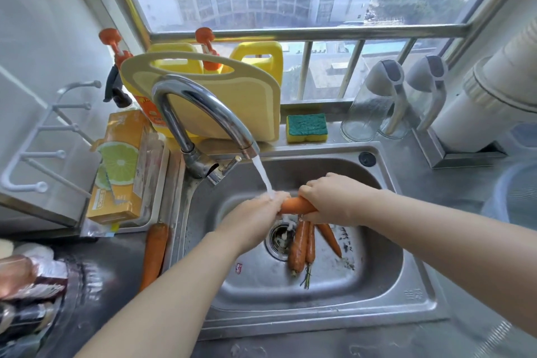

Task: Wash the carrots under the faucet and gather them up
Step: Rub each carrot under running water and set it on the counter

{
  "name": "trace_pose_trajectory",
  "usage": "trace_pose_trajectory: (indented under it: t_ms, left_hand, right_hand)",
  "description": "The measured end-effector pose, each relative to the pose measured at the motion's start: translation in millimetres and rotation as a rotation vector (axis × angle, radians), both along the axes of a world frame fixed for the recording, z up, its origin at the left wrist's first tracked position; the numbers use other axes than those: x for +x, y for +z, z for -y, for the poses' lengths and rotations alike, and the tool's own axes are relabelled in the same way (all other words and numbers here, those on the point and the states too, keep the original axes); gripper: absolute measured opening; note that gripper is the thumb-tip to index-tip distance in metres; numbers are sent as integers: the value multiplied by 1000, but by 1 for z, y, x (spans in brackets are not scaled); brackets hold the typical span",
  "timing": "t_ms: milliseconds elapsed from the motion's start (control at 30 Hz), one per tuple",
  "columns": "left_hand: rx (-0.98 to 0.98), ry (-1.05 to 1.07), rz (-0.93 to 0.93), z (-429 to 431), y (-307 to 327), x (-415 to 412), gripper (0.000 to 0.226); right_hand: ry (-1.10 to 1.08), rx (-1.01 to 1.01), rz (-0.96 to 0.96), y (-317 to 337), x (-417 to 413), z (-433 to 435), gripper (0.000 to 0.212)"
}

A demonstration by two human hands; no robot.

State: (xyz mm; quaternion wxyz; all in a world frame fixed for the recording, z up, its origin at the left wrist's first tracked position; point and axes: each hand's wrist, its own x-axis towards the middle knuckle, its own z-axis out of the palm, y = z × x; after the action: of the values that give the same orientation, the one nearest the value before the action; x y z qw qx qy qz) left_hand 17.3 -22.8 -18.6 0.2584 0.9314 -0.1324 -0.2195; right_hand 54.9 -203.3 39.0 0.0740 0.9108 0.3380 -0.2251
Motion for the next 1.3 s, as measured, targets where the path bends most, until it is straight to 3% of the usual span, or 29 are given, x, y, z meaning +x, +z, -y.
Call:
trace_pose_trajectory:
  t_ms: [100,233,467,567,633,833,1100,1200,1300]
  left_hand:
    - [195,-95,177,-2,7,5,28]
    - [240,-65,164,-6,12,12,40]
    - [-271,113,-155,-8,8,14,22]
    - [-758,448,-406,-6,9,8,26]
    - [-978,679,-463,0,6,3,24]
    - [-1106,1186,-464,35,2,-4,13]
    - [-1643,1588,-663,62,2,16,32]
    - [-1761,1519,-803,59,-2,15,40]
    - [-1831,1404,-844,55,-4,9,44]
  right_hand:
    - [-235,80,-311,7,4,1,29]
    - [-303,128,-443,20,14,9,32]
    - [-255,91,-264,30,11,18,19]
    - [-292,110,-236,29,7,24,22]
    - [-323,137,-219,29,3,24,22]
    - [-410,112,-246,35,-16,17,25]
    - [-604,268,-596,25,-36,15,37]
    - [-717,380,-740,18,-41,20,42]
    - [-887,526,-1020,13,-46,28,31]
